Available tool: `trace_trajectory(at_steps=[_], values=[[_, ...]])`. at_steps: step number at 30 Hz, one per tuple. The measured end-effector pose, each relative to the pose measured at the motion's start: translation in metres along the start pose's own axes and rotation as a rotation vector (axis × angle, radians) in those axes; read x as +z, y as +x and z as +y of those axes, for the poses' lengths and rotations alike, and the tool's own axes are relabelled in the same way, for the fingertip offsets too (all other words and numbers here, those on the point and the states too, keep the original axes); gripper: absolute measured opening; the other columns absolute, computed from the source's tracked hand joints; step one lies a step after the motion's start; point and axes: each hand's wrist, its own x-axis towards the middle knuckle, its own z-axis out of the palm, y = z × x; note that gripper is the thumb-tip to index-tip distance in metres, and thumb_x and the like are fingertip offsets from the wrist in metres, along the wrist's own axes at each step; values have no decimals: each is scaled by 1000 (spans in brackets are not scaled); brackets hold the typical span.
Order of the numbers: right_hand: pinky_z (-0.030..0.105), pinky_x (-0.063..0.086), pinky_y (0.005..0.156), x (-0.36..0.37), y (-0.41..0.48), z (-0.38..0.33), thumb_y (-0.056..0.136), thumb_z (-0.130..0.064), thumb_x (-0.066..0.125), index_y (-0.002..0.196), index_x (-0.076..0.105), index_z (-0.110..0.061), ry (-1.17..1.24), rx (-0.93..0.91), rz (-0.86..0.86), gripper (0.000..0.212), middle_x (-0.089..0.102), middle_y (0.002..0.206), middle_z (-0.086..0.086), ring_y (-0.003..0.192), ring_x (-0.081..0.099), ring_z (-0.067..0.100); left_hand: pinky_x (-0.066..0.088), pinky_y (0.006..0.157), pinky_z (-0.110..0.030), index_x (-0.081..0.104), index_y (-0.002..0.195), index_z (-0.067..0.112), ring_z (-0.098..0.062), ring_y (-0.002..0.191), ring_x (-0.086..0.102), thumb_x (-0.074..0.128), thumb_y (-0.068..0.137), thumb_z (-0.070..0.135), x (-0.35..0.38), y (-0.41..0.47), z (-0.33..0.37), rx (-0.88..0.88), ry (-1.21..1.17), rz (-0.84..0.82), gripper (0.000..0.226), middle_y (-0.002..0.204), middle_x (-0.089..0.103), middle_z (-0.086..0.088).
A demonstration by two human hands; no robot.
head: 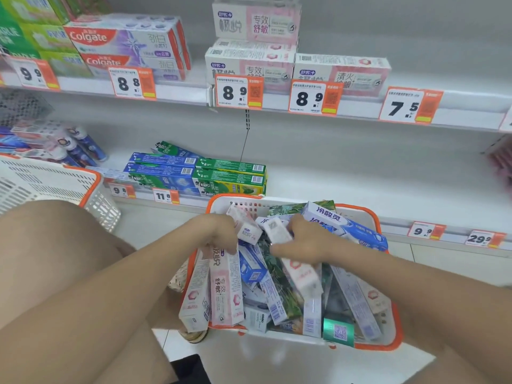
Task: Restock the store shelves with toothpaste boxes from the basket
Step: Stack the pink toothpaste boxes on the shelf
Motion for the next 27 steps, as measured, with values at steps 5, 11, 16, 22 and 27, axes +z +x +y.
trace_trajectory(at_steps=[5,11,16,22,27], values=[[35,61,60,-44,-23,-26,105,-36,48,110,63,-5,412,-58,50,35,75,84,11,70,77,22,61,63,-33,54,78,11,-25,65,61,76,90,27,-37,-28,5,105,-61,102,30,80,58,-8],[42,39,75,-77,-41,-40,65,-40,55,92,53,-17,722,-109,160,36,58,81,14,72,56,29,62,79,-39,78,99,6,-26,80,76,74,92,43,-75,-69,9,266,-385,176,38,95,79,-14],[56,61,89,-104,-60,-43,78,-71,68,107,64,-38,755,-192,431,45,75,106,6,90,77,30,56,73,-40,79,99,9,-25,70,70,74,94,45,-89,-79,21,410,-693,367,36,89,81,-5],[24,48,43,-133,-77,-50,100,-43,64,116,51,-21,827,-183,519,30,67,76,4,44,62,13,63,89,-44,77,97,20,-22,88,78,76,84,65,-95,-84,32,517,-899,655,48,90,81,-3],[31,56,52,-146,-76,-56,92,-13,68,125,58,-19,934,-155,432,34,75,83,8,58,69,23,67,73,-45,72,93,7,-17,79,78,70,94,54,-100,-91,44,605,-950,860,47,86,79,-6]])
